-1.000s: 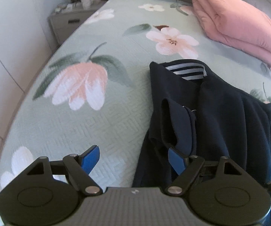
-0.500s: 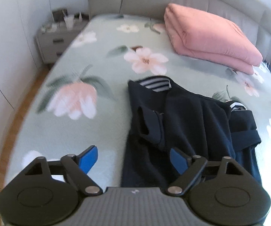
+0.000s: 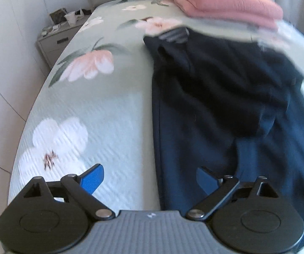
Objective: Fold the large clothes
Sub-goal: 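Lower both open grippers onto the hoodie hem edge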
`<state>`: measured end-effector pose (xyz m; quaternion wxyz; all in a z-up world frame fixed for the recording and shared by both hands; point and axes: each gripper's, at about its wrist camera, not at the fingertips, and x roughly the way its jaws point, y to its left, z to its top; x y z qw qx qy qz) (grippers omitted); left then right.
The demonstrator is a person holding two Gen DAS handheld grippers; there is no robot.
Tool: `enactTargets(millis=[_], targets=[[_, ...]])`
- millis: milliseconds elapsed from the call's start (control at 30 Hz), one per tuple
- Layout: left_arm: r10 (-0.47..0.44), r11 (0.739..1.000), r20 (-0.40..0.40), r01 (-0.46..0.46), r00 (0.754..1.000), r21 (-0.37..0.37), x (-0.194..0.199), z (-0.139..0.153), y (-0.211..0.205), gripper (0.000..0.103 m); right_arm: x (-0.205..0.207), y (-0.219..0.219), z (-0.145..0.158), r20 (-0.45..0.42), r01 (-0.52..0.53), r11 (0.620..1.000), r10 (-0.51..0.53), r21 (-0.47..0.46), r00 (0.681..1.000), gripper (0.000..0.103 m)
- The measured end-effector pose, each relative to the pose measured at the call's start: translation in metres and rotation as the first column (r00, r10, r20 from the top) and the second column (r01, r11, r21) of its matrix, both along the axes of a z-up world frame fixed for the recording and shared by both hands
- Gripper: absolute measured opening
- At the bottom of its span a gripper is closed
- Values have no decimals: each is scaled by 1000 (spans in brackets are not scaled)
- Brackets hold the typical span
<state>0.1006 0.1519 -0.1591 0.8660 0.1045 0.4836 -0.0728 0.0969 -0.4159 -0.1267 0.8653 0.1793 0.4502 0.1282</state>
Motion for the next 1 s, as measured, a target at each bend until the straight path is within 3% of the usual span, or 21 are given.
enactTargets(millis=[133,167,267,333,600,733,800,900,1000], targets=[[-94,990,-4,94,996,108,-27,-40,-25,95,-34,-6,-33,-49,37,999,-36,23,998,102],[-89,991,-12,90,996,101,-31,-47,-27,95,-40,-5,-43,-73,43,999,-40,30,997,102],[21,999,-94,-24,995,-25,-27,-63,-12,93,-54,2,-65,-121,40,998,-34,48,992,103],[82,992,-124,-94,989,-89,-26,-69,-1,94,-65,10,-65,-76,29,999,-27,22,997,103],[118,985,-122,-132,986,-115,-43,-67,8,94,-72,8,-63,-103,36,996,-27,81,994,103],[119,978,-157,-144,980,-153,-54,-66,16,95,-80,15,-63,-104,-10,998,15,57,994,103],[102,979,-157,-127,982,-157,-62,-65,19,90,-85,16,-64,-99,-17,998,23,56,995,103],[48,992,-129,-62,990,-106,-79,-66,15,79,-90,16,-68,-68,-3,998,8,67,998,103],[-3,988,-144,-19,990,-155,-96,-64,15,67,-95,17,-71,-25,18,997,-17,72,1000,103]])
